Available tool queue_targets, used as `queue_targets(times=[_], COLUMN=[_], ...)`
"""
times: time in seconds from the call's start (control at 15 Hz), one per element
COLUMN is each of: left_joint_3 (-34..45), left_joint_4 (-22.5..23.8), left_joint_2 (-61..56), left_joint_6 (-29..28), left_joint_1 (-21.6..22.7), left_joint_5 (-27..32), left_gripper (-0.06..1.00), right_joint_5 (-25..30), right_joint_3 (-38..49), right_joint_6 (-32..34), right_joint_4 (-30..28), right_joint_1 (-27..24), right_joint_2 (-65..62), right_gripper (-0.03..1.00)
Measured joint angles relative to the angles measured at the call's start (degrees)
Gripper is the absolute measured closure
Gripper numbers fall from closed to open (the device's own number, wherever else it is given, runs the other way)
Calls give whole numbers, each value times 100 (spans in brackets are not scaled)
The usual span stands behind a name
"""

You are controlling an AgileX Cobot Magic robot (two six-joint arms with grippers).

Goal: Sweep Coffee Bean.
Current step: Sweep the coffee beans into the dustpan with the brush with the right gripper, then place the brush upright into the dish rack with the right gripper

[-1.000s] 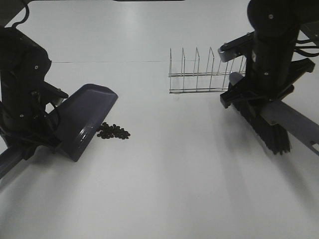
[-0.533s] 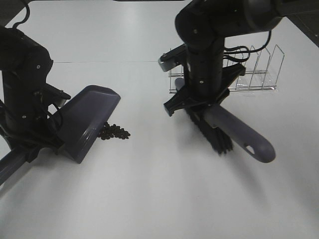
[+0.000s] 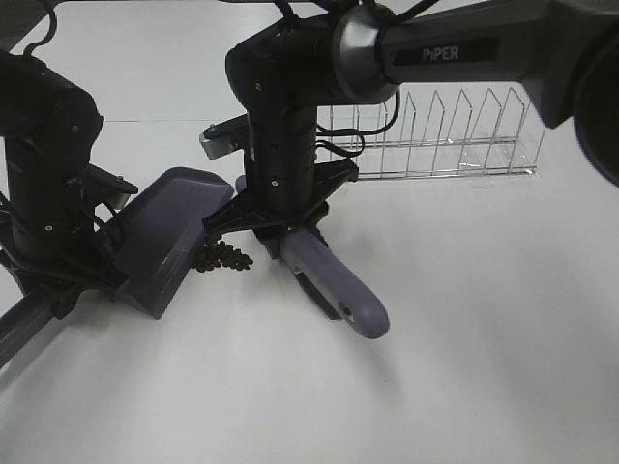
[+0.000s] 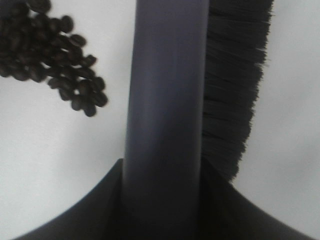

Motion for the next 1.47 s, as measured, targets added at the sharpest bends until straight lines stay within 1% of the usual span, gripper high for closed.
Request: queue_targets(times=[0.07,0.13,0.2,0.33,0.53,0.73,0.87,1.0,1.13,1.2,1.33,1.47], left_joint_3=[0,0,0,0,0,0,0,0,0,0,0,0], left_joint_4=[-11,-11,-17,-63,-229,-350,-390,-395,-481,-561,-584,-584], left_joint_2=[0,0,0,0,0,17,23,23,23,29,34,34], left_joint_6=[0,0,0,0,-46,-46,-46,-46,-46,-34,-6,-6], left_joint_1=[0,0,0,0,0,0,0,0,0,0,0,0], left_joint_5=[6,6,6,23,34,29,17,17,-46,-143,-143,-143], left_gripper=[61,61,61,61,61,61,61,61,61,61,61,61], right_joint_5=[-52,-189,-246,-550,-1037,-1186,-1152,-1060,-808,-584,-407,-275], right_joint_3=[-183,-481,-533,-636,-665,-751,-945,-1077,-1278,-1495,-1644,-1684], right_joint_6=[-29,-103,-126,-212,-246,-670,-1031,-1175,-1272,-1461,-1667,-1719], right_joint_4=[235,756,871,1398,2017,2487,2767,2979,3163,3289,3306,3168], right_joint_1=[0,0,0,0,-6,-6,-40,-138,-321,-527,-688,-785], right_joint_2=[120,332,378,447,447,453,498,533,533,498,332,138], right_gripper=[66,66,66,66,66,66,66,66,66,66,66,66])
